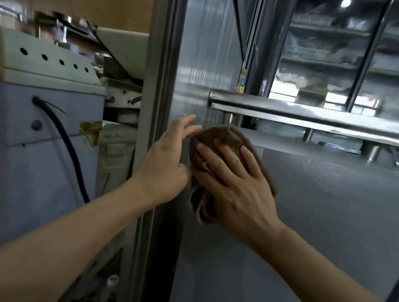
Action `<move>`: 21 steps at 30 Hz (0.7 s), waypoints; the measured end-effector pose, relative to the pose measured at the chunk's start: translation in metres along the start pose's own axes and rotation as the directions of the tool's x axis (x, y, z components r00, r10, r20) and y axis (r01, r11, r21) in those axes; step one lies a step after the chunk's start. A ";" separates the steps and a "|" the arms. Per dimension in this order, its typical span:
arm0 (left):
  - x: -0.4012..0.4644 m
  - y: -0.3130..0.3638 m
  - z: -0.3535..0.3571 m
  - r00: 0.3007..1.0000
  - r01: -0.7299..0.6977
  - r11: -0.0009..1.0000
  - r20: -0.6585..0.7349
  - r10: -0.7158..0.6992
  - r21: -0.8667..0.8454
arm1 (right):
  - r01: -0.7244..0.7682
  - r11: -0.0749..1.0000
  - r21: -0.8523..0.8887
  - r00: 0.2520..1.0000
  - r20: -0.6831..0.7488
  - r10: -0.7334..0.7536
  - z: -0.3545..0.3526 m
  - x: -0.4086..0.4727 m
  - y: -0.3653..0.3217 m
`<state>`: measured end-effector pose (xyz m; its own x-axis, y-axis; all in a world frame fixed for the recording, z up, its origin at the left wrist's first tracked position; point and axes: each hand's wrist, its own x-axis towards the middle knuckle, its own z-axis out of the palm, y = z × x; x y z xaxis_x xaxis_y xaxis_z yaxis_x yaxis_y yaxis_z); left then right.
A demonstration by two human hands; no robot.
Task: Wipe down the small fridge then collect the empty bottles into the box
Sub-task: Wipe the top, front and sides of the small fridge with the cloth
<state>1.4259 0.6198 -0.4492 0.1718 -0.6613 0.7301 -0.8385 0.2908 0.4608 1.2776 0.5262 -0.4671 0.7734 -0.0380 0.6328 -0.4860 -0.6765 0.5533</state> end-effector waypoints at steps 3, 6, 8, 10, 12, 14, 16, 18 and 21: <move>-0.001 -0.001 -0.005 1.000 -0.002 1.000 0.018 0.002 0.027 | 0.041 0.999 -0.003 0.998 0.056 -0.041 0.008 -0.016 -0.012; -0.003 0.002 -0.006 1.000 -0.027 0.998 0.015 0.026 0.052 | 0.190 0.981 -0.037 0.962 0.208 -0.179 0.019 -0.052 -0.026; -0.003 0.007 -0.005 0.999 -0.038 0.996 0.008 0.038 0.084 | 0.266 0.963 -0.042 0.927 0.284 -0.244 0.019 -0.069 -0.022; 0.000 0.015 -0.002 0.998 -0.066 0.988 0.007 0.066 0.140 | 0.262 0.962 -0.074 0.941 0.239 -0.238 0.011 -0.072 -0.004; 0.005 0.023 0.004 0.993 -0.120 0.973 0.032 0.115 0.197 | 0.150 0.985 -0.090 0.985 0.097 -0.141 -0.002 -0.063 0.021; 0.007 0.030 0.011 0.986 -0.167 0.959 0.061 0.157 0.228 | 0.038 0.996 -0.085 0.999 -0.021 -0.040 -0.013 -0.051 0.042; 0.006 0.032 0.018 0.985 -0.174 0.952 0.051 0.166 0.254 | -0.025 0.998 -0.053 0.996 -0.090 0.020 -0.013 -0.049 0.047; 0.005 0.031 0.024 0.988 -0.155 0.942 0.025 0.155 0.297 | -0.060 0.998 0.001 0.992 -0.109 0.060 -0.003 -0.062 0.036; 0.004 0.032 0.028 0.991 -0.131 0.925 0.017 0.134 0.357 | 0.055 0.998 -0.025 0.998 0.018 -0.054 0.016 -0.108 0.015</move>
<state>1.3853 0.6068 -0.4457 0.0497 -0.6279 0.7767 -0.9825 0.1090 0.1509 1.1937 0.5083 -0.5357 0.8060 -0.0147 0.5917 -0.4528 -0.6591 0.6005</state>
